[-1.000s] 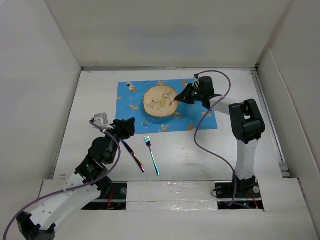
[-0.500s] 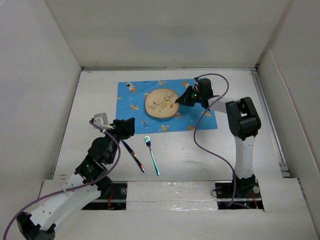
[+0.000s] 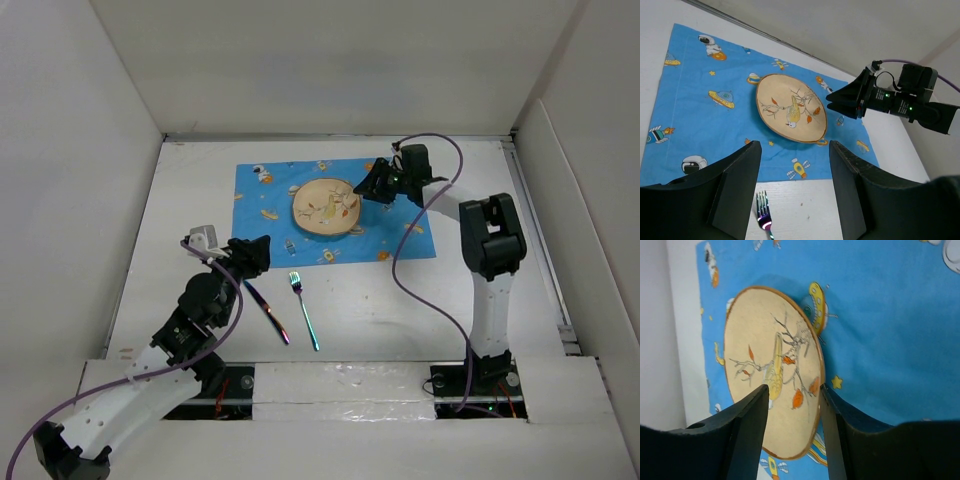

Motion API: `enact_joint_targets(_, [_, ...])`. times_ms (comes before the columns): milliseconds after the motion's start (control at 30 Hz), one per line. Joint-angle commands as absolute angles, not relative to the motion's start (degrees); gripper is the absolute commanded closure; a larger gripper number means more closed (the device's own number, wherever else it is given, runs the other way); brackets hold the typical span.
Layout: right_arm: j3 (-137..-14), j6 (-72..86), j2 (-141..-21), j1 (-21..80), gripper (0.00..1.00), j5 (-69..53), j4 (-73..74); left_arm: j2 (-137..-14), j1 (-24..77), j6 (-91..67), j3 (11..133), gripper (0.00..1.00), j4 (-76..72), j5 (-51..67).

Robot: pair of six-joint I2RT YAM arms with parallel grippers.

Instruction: Set the dinner table for one person

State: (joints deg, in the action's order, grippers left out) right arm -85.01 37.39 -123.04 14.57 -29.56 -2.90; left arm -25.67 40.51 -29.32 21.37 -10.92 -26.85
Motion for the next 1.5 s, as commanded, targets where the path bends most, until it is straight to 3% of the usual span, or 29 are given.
enact_joint_targets(0, [-82.89,33.75,-118.58,14.41,0.49,-26.2,1.15,-24.61,40.78,-28.74,21.71,0.47,-13.35,-27.6])
enact_joint_targets(100, [-78.33,33.31,-111.82,13.89,0.52,-20.93,-1.93,-24.35,40.78,-28.56,21.36,0.51,-13.1,-27.69])
enact_joint_targets(167, [-76.74,30.69,-105.58,15.81,0.69,-15.75,-1.23,-24.17,40.78,-28.56,21.62,0.56,-12.83,-27.34])
enact_joint_targets(200, [-74.55,28.59,-101.21,18.78,0.94,-11.38,-0.45,-24.08,40.78,-28.48,21.36,0.82,-13.18,-27.94])
enact_joint_targets(233, [-73.4,28.56,-101.16,20.98,1.0,-9.08,-0.27,-24.08,40.78,-28.48,21.36,0.82,-13.18,-27.95])
enact_joint_targets(267, [-72.34,26.04,-97.42,23.44,1.0,-7.05,-0.26,-23.82,40.78,-28.82,21.71,0.95,-12.66,-28.21])
enact_joint_targets(300, [-70.42,24.62,-96.25,29.04,1.0,-2.94,2.43,-23.56,40.78,-29.09,22.06,1.0,-11.35,-28.65])
enact_joint_targets(467, [-64.08,22.93,-92.37,46.82,1.0,9.65,7.46,-20.31,40.78,-29.18,20.48,1.0,-12.83,-28.56])
enact_joint_targets(567, [-60.57,25.91,-93.25,55.96,1.0,13.17,8.7,-18.99,40.78,-29.97,20.57,0.84,-11.6,-29.0])
enact_joint_targets(600, [-60.12,26.88,-93.77,57.9,1.0,14.4,9.05,-18.72,40.78,-30.06,20.39,0.74,-11.51,-29.96])
enact_joint_targets(667, [-60.55,28.38,-95.36,62.11,1.0,15.82,10.1,-17.32,40.78,-32.07,20.56,0.69,-10.03,-32.16])
enact_joint_targets(800, [-64.93,28.91,-99.92,66.17,0.72,17.66,13.7,-13.28,40.78,-34.27,19.25,0.62,-8.61,-36.12])
enact_joint_targets(900, [-66.88,28.48,-102.91,66.8,0.6,17.93,14.85,-10.2,40.78,-35.24,19.07,0.59,-7.56,-36.83])
enact_joint_targets(1467, [-69.52,30.5,-107.84,67.85,0.61,16.34,14.06,-13.8,40.78,-38.32,20.83,0.54,-4.84,-38.85])
